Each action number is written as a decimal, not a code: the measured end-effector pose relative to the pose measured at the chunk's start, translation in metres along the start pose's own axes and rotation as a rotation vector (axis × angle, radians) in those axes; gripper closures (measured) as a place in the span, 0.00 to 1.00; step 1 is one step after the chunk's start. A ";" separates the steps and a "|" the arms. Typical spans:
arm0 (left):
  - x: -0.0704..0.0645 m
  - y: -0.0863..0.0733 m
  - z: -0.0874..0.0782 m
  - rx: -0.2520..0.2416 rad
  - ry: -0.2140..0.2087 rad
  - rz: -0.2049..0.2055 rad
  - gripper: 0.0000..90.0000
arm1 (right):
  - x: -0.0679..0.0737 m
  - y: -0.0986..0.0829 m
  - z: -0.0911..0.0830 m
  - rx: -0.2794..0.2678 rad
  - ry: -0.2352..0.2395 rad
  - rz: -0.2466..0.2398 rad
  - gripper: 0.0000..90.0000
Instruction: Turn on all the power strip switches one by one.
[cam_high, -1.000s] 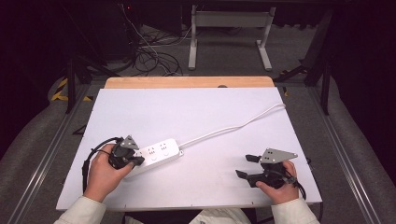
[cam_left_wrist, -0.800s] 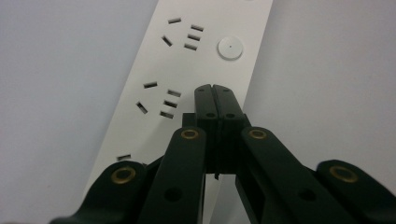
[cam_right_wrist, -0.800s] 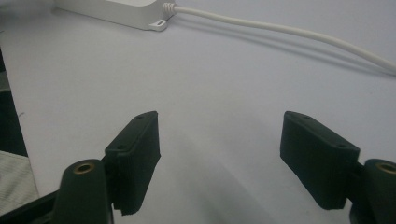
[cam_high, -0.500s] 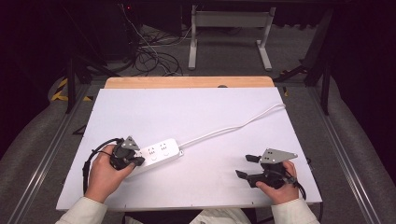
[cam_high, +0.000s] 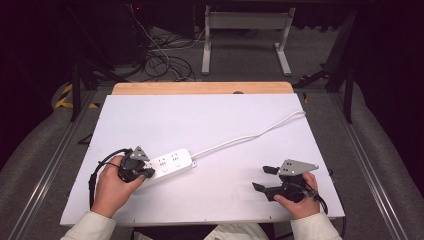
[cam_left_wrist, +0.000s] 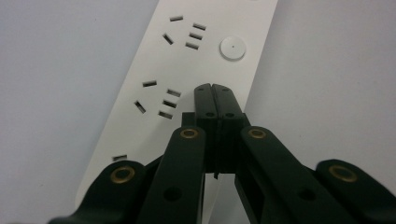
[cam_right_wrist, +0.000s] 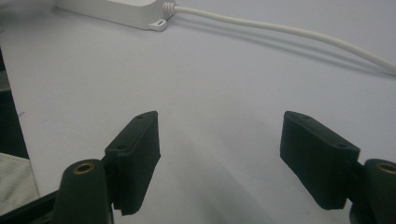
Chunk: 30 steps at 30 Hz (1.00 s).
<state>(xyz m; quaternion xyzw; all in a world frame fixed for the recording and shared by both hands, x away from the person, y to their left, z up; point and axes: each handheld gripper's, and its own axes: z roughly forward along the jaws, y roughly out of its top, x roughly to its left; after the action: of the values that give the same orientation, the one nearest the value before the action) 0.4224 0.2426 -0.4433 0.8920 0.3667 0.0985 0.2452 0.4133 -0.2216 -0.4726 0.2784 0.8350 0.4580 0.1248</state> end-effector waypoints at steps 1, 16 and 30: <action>0.000 0.000 0.000 0.005 -0.003 -0.001 1.00 | 0.000 0.000 0.000 0.000 0.000 0.000 0.33; -0.008 0.012 -0.015 -0.046 0.051 0.055 1.00 | -0.003 -0.001 0.001 0.002 -0.001 0.005 0.33; -0.010 0.028 0.006 -0.076 -0.009 0.057 1.00 | -0.002 -0.001 0.001 0.000 0.002 0.005 0.33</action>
<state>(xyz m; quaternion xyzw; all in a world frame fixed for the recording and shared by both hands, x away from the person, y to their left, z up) 0.4346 0.2156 -0.4344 0.8925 0.3362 0.1154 0.2775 0.4146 -0.2224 -0.4736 0.2803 0.8344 0.4584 0.1228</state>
